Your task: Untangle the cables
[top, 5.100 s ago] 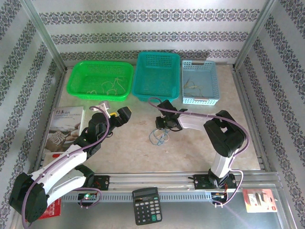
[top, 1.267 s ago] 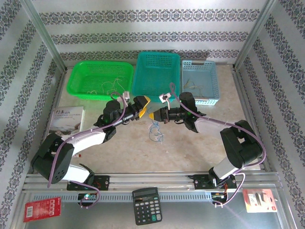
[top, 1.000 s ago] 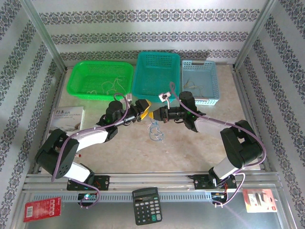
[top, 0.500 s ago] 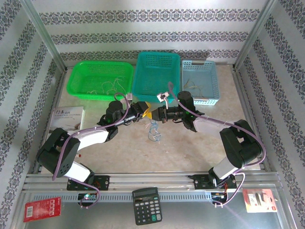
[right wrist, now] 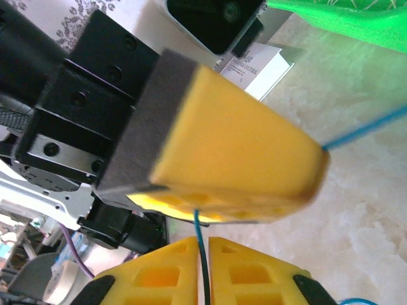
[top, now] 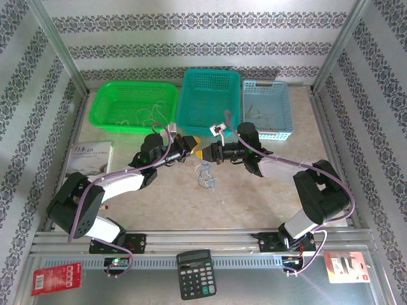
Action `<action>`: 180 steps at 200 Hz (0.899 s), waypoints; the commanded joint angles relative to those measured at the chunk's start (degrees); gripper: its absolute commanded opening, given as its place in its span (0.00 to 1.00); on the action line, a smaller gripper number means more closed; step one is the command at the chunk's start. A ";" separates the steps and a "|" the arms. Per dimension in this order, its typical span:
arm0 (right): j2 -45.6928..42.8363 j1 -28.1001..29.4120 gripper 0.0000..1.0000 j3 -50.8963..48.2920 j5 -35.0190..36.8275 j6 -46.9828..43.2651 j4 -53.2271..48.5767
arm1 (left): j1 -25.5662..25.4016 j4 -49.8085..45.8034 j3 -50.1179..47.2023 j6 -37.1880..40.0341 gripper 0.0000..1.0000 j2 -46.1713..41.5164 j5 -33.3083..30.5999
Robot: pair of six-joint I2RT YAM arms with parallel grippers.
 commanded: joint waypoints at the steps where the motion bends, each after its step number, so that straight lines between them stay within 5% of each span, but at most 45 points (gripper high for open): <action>1: -0.31 0.38 0.25 -2.17 1.26 -0.39 1.44 | -0.10 0.81 4.97 1.95 0.00 -4.02 -1.22; 96: 6.41 2.59 0.29 -5.40 6.58 2.15 10.13 | -0.85 -6.74 16.04 3.87 0.00 -8.32 -0.61; 180: 3.01 2.19 0.52 -6.78 9.92 1.36 9.00 | -1.20 -8.03 18.03 4.43 0.00 -7.56 -0.55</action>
